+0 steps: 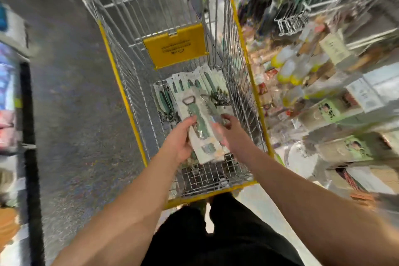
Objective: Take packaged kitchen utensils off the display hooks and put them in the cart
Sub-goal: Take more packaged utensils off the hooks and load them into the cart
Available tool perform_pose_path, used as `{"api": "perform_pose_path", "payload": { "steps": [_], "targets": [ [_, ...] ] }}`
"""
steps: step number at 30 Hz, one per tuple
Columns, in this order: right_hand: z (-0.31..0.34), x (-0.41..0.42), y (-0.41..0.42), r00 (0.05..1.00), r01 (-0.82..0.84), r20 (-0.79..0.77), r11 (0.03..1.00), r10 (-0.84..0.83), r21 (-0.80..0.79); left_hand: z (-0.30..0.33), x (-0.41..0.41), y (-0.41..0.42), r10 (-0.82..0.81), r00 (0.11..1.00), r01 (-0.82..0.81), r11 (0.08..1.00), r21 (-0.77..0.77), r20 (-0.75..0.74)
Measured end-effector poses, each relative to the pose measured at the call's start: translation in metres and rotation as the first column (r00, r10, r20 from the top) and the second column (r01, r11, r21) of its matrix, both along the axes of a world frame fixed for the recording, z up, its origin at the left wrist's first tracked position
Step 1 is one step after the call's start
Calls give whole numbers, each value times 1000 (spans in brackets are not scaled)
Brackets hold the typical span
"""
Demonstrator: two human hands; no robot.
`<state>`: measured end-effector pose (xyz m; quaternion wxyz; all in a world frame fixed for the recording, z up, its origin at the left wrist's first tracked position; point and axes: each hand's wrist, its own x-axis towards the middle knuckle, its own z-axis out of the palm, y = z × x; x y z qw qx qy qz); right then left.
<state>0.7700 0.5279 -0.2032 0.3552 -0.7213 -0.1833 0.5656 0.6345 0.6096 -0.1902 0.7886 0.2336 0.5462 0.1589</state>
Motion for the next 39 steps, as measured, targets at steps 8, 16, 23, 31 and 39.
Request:
{"api": "perform_pose_path", "payload": {
  "steps": [8,16,23,31,39],
  "targets": [
    [51,-42,-60,982,-90,170,995,82,39,43,-40,-47,-89,995,87,994,62,41],
    [80,-110,-140,961,85,254,992,-107,95,75,-89,-110,-279,954,263,955,139,109],
    [139,-122,-248,870,353,301,919,-391,174,107,-64,-188,-505,844,458,854,249,179],
    [184,-118,-371,669,583,382,769,-638,262,166,-26,-302,-684,690,590,721,363,237],
    [214,-129,-556,518,679,469,678,-715,283,200,3,-472,-828,511,725,560,402,232]
  ]
}}
